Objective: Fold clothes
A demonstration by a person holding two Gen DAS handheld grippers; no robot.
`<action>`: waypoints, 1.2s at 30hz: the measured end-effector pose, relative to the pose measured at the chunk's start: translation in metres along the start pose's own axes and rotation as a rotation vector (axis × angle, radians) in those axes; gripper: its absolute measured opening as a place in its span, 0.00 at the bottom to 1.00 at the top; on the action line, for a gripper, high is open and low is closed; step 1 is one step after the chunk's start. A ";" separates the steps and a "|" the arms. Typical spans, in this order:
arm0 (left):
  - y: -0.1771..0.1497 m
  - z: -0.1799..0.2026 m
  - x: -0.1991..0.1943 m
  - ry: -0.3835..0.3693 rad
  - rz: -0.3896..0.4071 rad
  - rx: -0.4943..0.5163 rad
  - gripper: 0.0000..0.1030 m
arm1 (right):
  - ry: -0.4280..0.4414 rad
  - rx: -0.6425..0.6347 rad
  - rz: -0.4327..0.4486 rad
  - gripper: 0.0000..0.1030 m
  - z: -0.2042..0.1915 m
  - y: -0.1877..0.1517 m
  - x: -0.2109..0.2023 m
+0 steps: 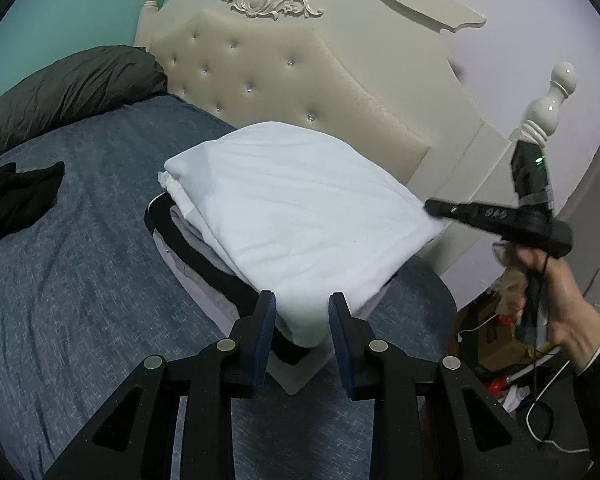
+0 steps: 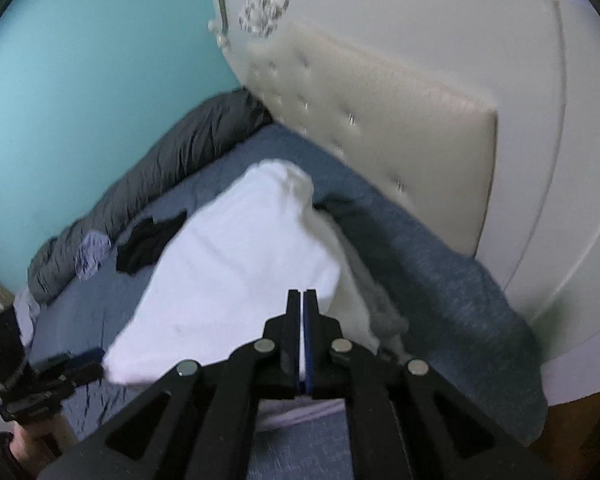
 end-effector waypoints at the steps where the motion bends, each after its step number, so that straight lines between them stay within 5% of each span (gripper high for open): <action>1: -0.001 0.001 -0.003 -0.001 0.002 -0.001 0.29 | -0.014 0.010 -0.008 0.02 0.003 -0.005 0.004; 12: -0.004 0.006 -0.042 0.025 0.033 -0.010 0.30 | -0.079 0.141 0.064 0.02 0.027 -0.017 -0.025; 30: -0.011 0.040 -0.125 0.039 0.106 0.020 0.41 | -0.081 0.056 0.162 0.04 -0.062 -0.048 -0.107; 36: -0.014 0.052 -0.155 0.040 0.137 0.044 0.43 | -0.093 0.013 0.195 0.16 -0.091 -0.064 -0.138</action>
Point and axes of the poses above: each gripper's, at about its wrist camera, not at the fingertips, and x roughly the way its jaws point, z to its right, y to its top, the point moved 10 cm from there along x, roughly the way its jaws point, and after that the axes turned 7 degrees about -y, right-handed, at the moved point
